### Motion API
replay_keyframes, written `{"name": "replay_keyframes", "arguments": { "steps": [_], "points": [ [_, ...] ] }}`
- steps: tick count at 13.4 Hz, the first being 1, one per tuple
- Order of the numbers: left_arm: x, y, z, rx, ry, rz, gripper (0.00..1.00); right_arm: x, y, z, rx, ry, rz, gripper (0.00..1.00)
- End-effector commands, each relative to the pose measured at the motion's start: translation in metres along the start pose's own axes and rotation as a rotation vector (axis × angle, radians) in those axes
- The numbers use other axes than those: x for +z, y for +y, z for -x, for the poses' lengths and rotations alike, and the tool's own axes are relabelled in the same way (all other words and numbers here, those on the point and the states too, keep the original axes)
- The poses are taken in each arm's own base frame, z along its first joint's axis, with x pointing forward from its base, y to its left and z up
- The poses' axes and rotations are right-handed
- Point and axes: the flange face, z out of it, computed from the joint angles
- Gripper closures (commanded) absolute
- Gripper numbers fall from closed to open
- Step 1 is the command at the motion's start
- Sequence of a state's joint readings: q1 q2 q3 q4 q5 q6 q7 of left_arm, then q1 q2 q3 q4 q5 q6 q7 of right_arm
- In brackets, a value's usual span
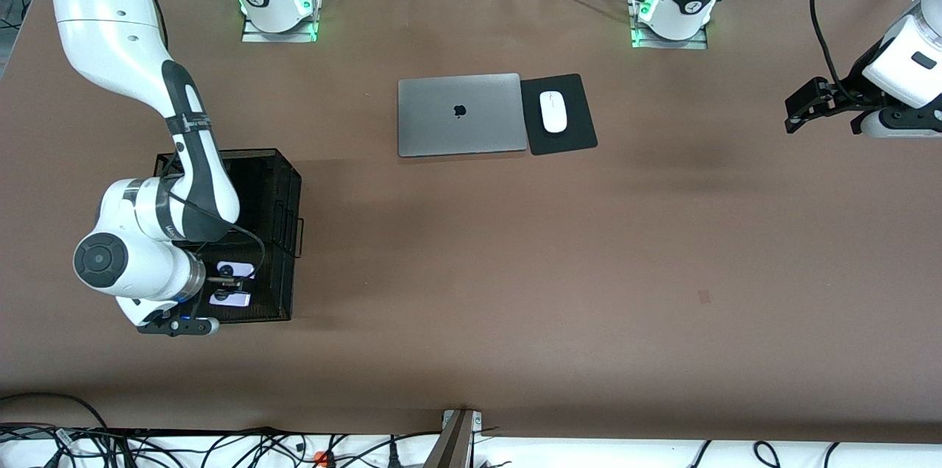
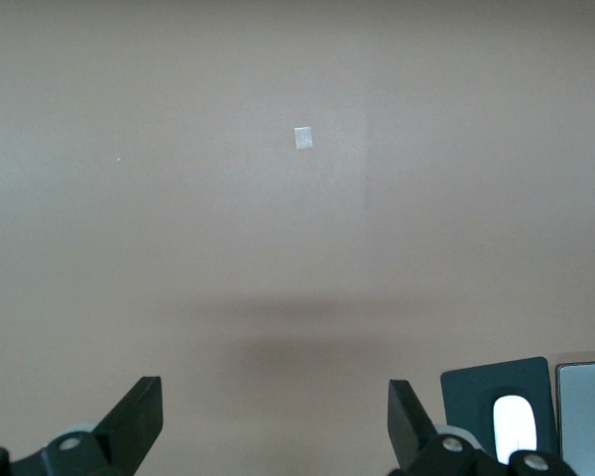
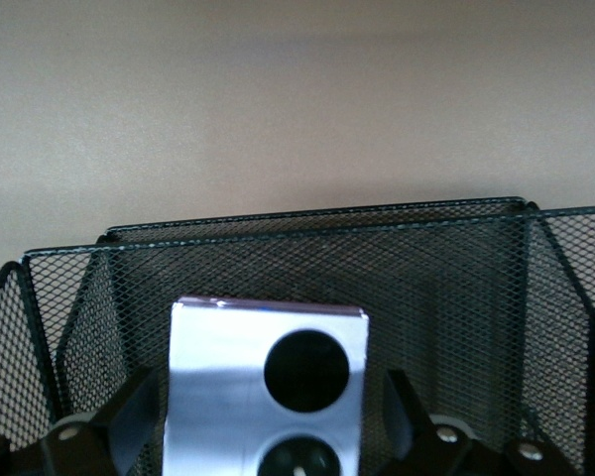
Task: Place phones with both arms
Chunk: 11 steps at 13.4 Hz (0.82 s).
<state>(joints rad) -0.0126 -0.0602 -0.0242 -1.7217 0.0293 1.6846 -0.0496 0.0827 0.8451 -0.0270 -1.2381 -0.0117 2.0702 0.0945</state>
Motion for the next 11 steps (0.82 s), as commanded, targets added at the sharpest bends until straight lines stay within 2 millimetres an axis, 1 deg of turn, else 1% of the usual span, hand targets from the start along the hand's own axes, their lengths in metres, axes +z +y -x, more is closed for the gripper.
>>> {"name": "replay_keyframes", "arguments": {
  "steps": [1, 3, 4, 5, 7, 8, 9, 11],
  "points": [
    [-0.006, -0.001, -0.003, 0.008, 0.005, 0.013, 0.0, -0.029, 0.003, -0.001, -0.022, 0.02, -0.023, 0.0],
    [-0.006, -0.002, -0.003, 0.008, 0.004, 0.013, 0.0, -0.072, 0.006, 0.004, -0.024, 0.031, -0.018, 0.0],
    [-0.006, -0.001, -0.003, 0.011, 0.004, 0.013, 0.0, -0.101, 0.006, 0.012, -0.018, 0.009, -0.018, 0.0],
    [-0.005, -0.001, -0.003, 0.011, 0.001, 0.013, 0.0, -0.129, 0.006, 0.025, -0.008, -0.036, -0.016, 0.0],
    [-0.005, -0.002, -0.002, 0.011, -0.008, 0.012, 0.0, -0.178, 0.009, 0.05, -0.003, -0.077, -0.012, 0.0],
    [-0.005, -0.001, -0.002, 0.014, -0.008, 0.014, 0.0, -0.197, 0.011, 0.063, -0.003, -0.081, -0.011, 0.0],
    [-0.005, -0.002, -0.002, 0.013, -0.008, 0.014, 0.0, -0.214, 0.016, 0.081, 0.0, -0.079, -0.01, 0.0],
    [-0.005, -0.002, -0.002, 0.013, -0.009, 0.014, 0.0, -0.237, 0.024, 0.125, 0.005, -0.072, -0.004, 0.0]
  ]
}}
